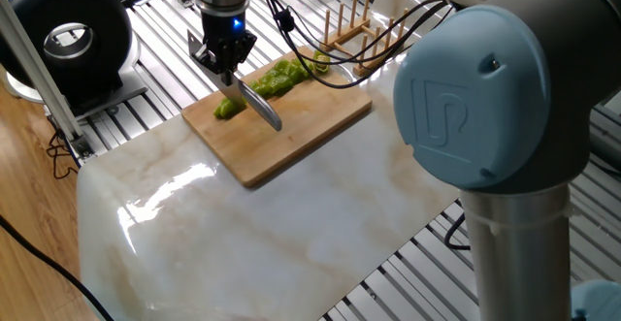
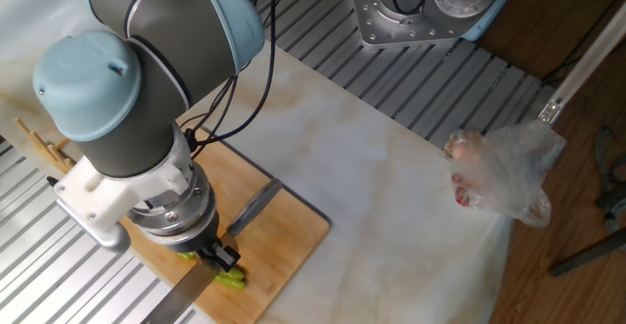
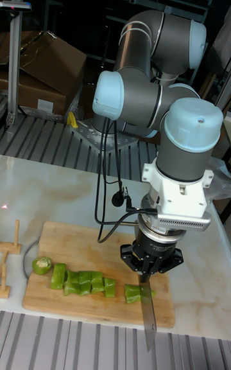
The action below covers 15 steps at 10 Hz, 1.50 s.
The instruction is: Chop the chili peppers
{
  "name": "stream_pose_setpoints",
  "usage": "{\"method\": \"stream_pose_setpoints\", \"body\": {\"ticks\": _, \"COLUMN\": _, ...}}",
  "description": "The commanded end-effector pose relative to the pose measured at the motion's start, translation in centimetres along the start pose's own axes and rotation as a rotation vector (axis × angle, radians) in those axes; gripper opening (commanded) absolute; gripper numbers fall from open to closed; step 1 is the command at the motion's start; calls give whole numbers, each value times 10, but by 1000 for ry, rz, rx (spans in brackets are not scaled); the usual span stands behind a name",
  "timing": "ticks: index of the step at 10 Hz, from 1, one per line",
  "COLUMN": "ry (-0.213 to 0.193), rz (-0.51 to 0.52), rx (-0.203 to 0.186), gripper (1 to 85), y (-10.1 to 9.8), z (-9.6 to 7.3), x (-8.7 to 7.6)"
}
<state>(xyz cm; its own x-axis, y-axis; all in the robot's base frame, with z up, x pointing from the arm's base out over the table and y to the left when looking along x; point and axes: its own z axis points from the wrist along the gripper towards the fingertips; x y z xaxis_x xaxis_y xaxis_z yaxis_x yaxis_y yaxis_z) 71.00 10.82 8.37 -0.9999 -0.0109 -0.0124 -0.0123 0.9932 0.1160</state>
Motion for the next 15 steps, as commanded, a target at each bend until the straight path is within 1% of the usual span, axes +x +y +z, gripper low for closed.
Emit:
{"method": "stream_pose_setpoints", "body": {"ticks": 1, "ry": -2, "rz": 2, "rx": -12, "gripper": 13, "y": 1, "z": -5, "x": 1}}
{"method": "stream_pose_setpoints", "body": {"ticks": 3, "ry": -1, "rz": 5, "rx": -16, "gripper": 13, "y": 4, "z": -9, "x": 2}}
{"method": "stream_pose_setpoints", "body": {"ticks": 4, "ry": -1, "rz": 10, "rx": -27, "gripper": 13, "y": 7, "z": -9, "x": 2}}
{"method": "stream_pose_setpoints", "body": {"ticks": 7, "ry": -1, "rz": 13, "rx": -30, "gripper": 13, "y": 9, "z": -8, "x": 2}}
{"method": "stream_pose_setpoints", "body": {"ticks": 10, "ry": -5, "rz": 18, "rx": -6, "gripper": 13, "y": 3, "z": 1, "x": -1}}
{"method": "stream_pose_setpoints", "body": {"ticks": 13, "ry": -7, "rz": 19, "rx": -1, "gripper": 13, "y": 3, "z": 4, "x": -1}}
{"method": "stream_pose_setpoints", "body": {"ticks": 15, "ry": -7, "rz": 22, "rx": 13, "gripper": 13, "y": -2, "z": 8, "x": -2}}
